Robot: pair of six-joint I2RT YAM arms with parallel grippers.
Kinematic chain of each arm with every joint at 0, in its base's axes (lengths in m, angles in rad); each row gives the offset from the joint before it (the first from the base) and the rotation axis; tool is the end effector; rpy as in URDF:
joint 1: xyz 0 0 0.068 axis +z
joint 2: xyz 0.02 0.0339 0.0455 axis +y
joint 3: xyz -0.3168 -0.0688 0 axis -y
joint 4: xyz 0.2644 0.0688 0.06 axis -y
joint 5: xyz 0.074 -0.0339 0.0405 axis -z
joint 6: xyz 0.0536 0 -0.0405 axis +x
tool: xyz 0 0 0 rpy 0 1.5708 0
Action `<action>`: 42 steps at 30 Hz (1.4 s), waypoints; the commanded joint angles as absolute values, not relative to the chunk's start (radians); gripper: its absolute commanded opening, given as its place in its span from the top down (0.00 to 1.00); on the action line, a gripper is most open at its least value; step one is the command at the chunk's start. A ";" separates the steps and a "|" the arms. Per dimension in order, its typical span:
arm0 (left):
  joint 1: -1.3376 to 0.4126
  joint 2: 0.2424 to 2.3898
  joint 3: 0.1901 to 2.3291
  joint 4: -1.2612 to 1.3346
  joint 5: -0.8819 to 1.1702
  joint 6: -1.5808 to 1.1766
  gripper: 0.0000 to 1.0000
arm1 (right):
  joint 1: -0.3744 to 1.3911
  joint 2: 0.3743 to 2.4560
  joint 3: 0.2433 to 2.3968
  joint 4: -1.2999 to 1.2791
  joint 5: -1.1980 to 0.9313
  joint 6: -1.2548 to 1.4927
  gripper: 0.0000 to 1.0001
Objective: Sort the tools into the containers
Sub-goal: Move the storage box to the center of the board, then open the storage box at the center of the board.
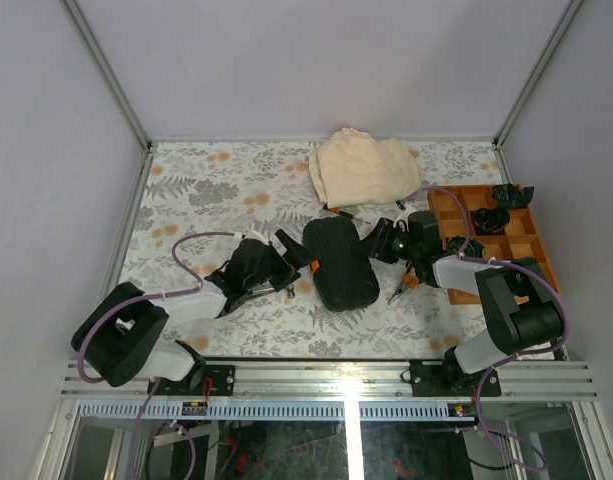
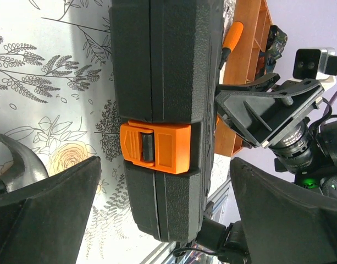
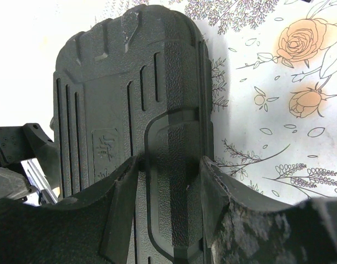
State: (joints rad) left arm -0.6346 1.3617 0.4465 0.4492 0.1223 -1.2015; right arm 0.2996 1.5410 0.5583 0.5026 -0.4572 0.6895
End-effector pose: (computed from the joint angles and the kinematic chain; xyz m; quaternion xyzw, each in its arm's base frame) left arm 0.2189 -0.1693 0.1932 -0.2068 0.8247 -0.4477 0.2768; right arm 0.2944 0.1157 0.1871 0.0460 0.8397 0.4103 0.3527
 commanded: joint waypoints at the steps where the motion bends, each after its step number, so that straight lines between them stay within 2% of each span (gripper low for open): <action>1: -0.641 1.404 0.418 0.612 0.105 -1.241 0.01 | 0.294 1.592 0.514 0.332 -0.417 0.660 0.50; 19: -0.642 1.605 0.438 0.836 0.170 -1.277 0.16 | 0.292 1.598 0.519 0.319 -0.423 0.648 0.50; 32: -0.644 1.631 0.458 0.846 0.179 -1.266 0.33 | 0.293 1.603 0.518 0.321 -0.423 0.644 0.50; 35: -0.649 1.622 0.479 0.786 0.169 -1.246 0.36 | 0.293 1.601 0.518 0.316 -0.421 0.639 0.50; 42: -0.676 1.571 0.586 0.465 0.101 -1.169 0.38 | 0.293 1.597 0.520 0.300 -0.402 0.622 0.50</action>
